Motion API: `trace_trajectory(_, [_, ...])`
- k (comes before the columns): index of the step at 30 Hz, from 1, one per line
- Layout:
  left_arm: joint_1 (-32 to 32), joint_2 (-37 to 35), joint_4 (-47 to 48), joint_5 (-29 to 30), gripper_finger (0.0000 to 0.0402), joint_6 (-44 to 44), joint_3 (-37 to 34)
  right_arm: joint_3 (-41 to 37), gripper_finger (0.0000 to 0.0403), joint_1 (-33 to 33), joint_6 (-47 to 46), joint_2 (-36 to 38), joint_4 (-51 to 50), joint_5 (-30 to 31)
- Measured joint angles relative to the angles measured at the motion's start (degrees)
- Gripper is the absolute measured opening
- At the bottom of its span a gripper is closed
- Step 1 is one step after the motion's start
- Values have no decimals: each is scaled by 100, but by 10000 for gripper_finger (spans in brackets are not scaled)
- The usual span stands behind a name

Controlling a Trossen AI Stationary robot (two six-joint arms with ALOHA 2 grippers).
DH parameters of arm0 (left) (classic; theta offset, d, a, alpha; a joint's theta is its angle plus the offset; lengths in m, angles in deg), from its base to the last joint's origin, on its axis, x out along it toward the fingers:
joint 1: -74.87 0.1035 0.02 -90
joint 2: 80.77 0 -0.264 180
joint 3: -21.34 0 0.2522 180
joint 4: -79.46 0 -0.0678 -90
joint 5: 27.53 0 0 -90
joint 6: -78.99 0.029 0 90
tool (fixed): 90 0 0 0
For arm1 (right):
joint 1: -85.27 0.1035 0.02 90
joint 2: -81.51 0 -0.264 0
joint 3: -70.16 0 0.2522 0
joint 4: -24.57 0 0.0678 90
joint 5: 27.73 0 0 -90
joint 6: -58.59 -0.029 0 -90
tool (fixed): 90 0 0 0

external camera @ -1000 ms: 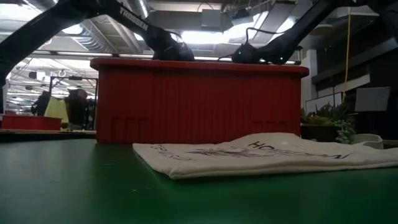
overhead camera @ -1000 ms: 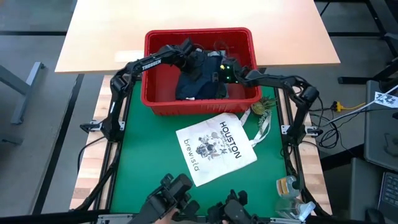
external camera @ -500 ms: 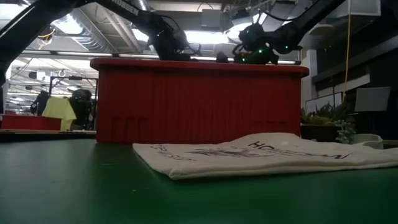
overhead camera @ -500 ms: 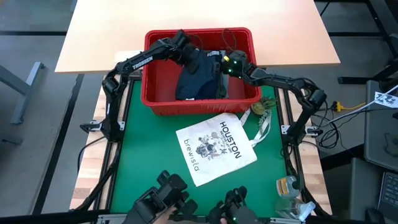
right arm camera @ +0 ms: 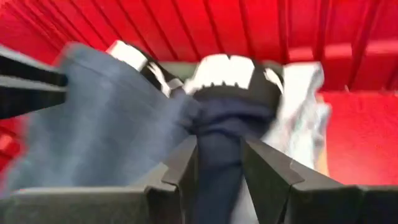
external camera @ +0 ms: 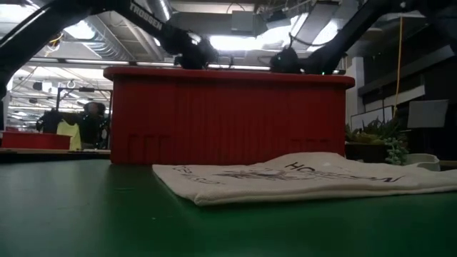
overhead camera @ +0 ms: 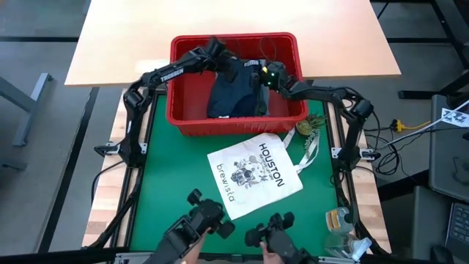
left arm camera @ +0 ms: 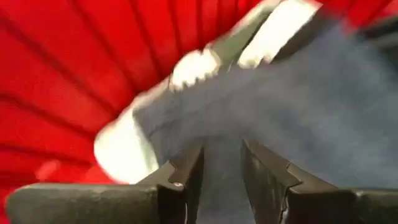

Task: Fold Laundry from Bin
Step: Put the stacked clothes into the red organizer bin

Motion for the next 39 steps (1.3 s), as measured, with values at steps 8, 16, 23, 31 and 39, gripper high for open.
trace_trajectory(8, [74,402,-214,445,102,11,-509,0,122,8,-7,-435,37,-41])
trace_trajectory(16, [70,224,106,418,102,23,-444,-4,122,8,25,-155,168,-222])
trace_trajectory(23, [39,-429,551,-233,102,63,-150,-2,122,58,29,683,307,-701])
trace_trajectory(31, [-253,-560,1857,-1527,102,77,-295,2,122,625,159,791,-12,-1376])
trace_trajectory(39, [-841,-538,1750,-970,102,501,-1324,2,122,1145,1005,509,-940,-344])
